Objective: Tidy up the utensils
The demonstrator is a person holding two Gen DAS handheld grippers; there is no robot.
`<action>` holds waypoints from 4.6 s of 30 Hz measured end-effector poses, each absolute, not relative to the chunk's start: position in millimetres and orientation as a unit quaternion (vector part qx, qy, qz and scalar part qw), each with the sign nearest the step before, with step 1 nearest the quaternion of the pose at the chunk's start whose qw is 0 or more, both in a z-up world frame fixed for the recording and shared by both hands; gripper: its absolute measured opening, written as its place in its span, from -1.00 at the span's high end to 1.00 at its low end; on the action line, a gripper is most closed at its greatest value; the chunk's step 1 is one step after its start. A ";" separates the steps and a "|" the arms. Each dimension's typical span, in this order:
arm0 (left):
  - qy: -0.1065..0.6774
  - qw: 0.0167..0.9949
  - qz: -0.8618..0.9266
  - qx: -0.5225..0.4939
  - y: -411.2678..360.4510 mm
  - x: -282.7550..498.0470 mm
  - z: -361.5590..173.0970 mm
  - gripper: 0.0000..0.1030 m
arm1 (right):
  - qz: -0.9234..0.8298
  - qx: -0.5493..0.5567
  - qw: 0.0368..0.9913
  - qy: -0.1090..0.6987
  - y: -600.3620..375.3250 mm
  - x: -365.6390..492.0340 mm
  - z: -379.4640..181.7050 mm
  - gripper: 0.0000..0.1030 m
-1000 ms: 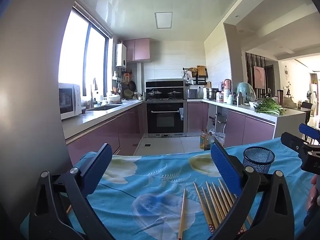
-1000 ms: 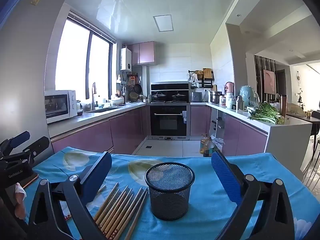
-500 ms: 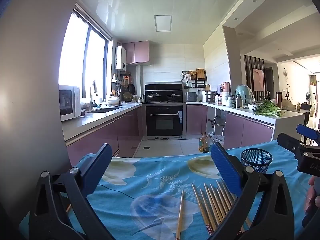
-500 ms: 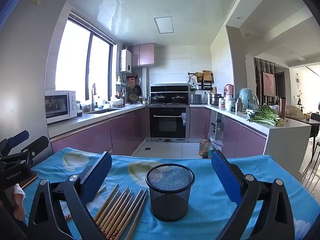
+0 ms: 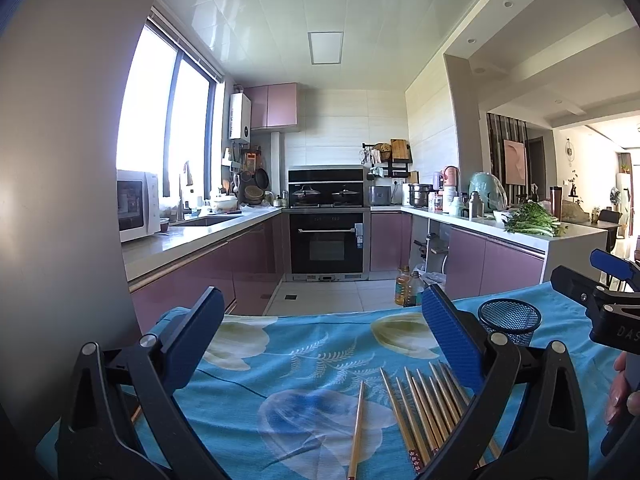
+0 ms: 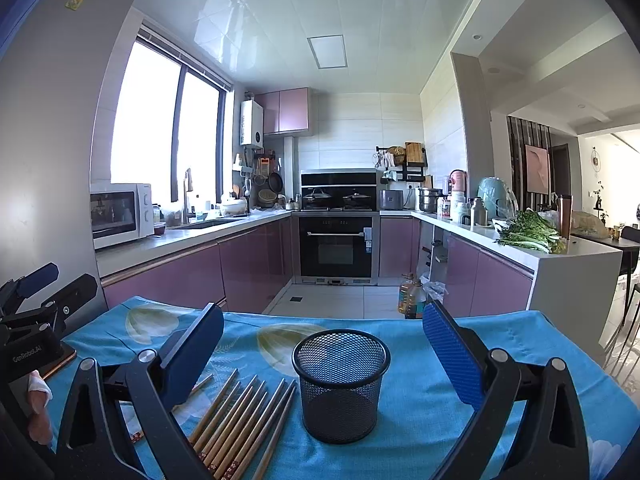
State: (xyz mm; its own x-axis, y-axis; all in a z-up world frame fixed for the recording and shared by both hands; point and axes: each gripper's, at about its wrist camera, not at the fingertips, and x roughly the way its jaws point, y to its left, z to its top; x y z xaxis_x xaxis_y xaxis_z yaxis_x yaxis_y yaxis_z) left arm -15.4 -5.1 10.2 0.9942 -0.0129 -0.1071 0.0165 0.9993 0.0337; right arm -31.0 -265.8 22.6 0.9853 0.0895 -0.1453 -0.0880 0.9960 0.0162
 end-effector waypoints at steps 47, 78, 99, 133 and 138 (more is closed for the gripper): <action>0.047 0.999 -0.013 0.018 -7.4 -12.6 7.0 -0.89 | 0.050 0.007 0.996 0.073 -262.2 -30.4 19.9 -0.87; 0.049 0.999 -0.016 0.017 -9.1 -12.6 4.0 -0.89 | 0.053 0.011 0.995 0.079 -262.6 -27.1 16.6 -0.87; 0.053 0.998 -0.017 0.015 -8.3 -12.1 1.2 -0.89 | 0.055 0.012 0.995 0.085 -263.0 -25.7 16.5 -0.87; 0.208 0.974 -0.048 0.072 -1.9 39.0 -34.8 -0.89 | 0.136 -0.055 0.955 0.260 -233.7 -2.2 -28.3 -0.68; 0.271 0.954 -0.077 0.097 -7.0 59.7 -62.2 -0.62 | 0.135 -0.054 0.931 0.335 -230.8 20.1 -52.4 -0.35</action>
State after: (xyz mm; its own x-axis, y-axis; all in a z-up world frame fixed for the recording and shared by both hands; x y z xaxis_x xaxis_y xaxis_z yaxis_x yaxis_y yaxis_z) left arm 59.7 -7.0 -62.2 0.8406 -0.0949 -0.5332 0.2003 0.9692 0.1432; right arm 20.1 -230.8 -52.4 0.7390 0.2156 -0.6382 -0.2877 0.9577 -0.0096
